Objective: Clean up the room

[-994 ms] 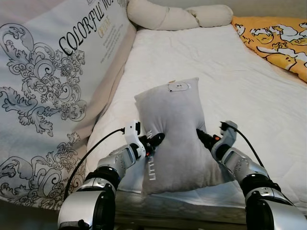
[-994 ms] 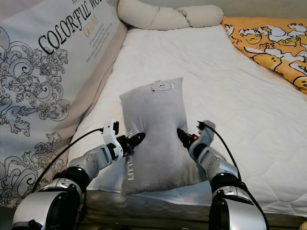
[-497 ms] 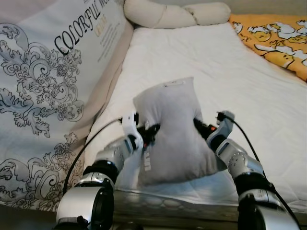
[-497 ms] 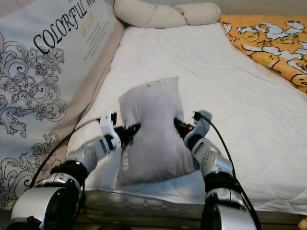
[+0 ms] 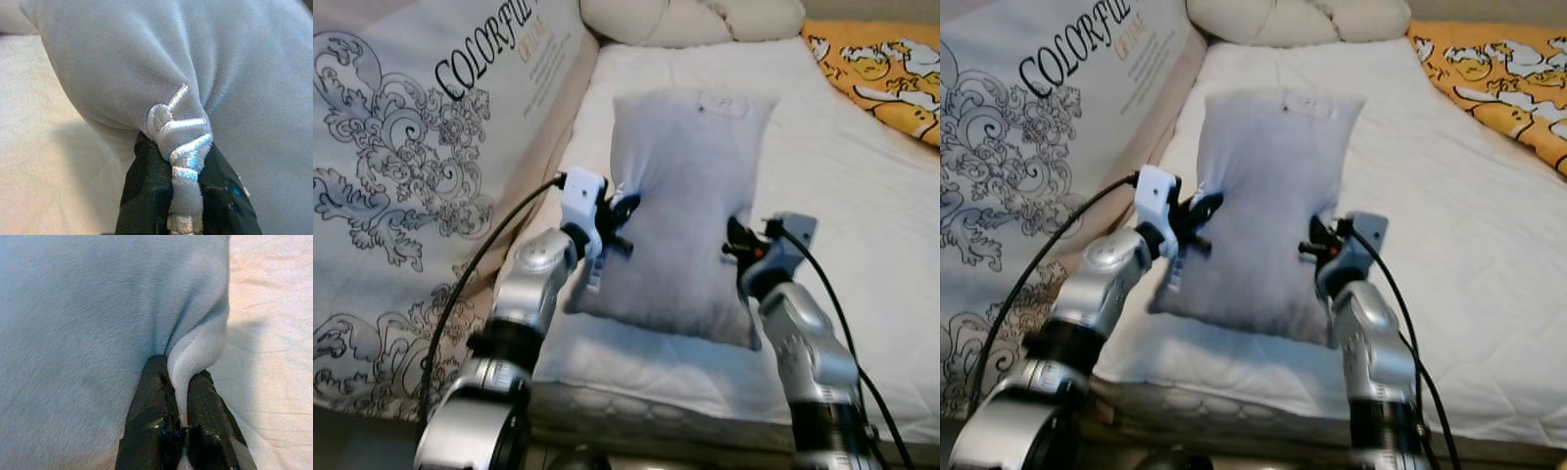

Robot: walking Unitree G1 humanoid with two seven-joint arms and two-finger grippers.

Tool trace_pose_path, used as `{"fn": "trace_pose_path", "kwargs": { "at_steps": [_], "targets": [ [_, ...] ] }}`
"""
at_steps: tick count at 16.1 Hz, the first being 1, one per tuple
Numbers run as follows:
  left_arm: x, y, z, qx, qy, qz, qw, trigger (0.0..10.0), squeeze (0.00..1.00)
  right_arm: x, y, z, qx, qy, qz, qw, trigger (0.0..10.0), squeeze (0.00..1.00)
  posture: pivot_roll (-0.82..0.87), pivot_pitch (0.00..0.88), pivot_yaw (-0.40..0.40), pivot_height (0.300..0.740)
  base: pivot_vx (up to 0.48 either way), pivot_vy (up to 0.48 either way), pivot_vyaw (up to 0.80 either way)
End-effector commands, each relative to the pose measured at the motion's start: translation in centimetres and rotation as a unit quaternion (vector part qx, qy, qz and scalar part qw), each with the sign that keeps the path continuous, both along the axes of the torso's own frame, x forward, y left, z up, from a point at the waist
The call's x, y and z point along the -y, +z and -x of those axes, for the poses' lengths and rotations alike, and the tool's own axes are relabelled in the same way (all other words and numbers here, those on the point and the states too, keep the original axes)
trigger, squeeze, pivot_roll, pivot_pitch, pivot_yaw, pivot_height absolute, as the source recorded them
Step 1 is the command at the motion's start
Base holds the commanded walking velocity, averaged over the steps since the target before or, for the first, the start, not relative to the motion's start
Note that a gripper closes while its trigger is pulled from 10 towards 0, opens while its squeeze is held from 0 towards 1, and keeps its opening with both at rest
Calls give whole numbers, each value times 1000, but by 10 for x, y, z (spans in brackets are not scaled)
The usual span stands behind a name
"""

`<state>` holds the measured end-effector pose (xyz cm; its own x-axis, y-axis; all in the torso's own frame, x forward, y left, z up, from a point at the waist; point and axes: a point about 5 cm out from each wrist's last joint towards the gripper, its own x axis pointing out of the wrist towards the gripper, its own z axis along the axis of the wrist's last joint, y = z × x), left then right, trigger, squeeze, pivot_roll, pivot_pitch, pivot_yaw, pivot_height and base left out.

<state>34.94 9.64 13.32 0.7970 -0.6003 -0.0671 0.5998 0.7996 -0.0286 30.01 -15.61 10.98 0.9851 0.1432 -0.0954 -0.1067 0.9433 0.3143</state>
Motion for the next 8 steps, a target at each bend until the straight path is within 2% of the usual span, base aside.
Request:
{"fn": "trace_pose_path", "kwargs": {
  "at_steps": [1, 3, 5, 7, 8],
  "targets": [
    [1, 13, 4, 29, 8, 5, 1000, 0, 0, -4, 15, 8, 23, -4, -1, 1000, 0, 0, -73, 0, 91, 740, 0, 0, 0],
    [2, 22, 9, 54, 23, 17, 998, 0, 0, -3, 18, 21, 33, -32, 9, 999, 0, 0, -72, 0, 94, 740, 0, 0, 0],
    [4, 23, 13, 53, 25, 13, 998, 0, 0, 0, 18, 24, 30, -49, 11, 998, 0, 0, -75, 0, 101, 740, 0, 0, 0],
    [9, 19, 16, 61, 8, -32, 998, 0, 0, 3, 22, 25, 32, -58, 30, 997, 0, 0, -75, 0, 99, 740, 0, 0, 0],
    [11, 20, 17, 70, 5, -46, 996, 8627, 0, 3, 21, 25, 29, -61, 38, 997, 0, 0, -80, 0, 100, 740, 0, 0, 0]
  ]
}}
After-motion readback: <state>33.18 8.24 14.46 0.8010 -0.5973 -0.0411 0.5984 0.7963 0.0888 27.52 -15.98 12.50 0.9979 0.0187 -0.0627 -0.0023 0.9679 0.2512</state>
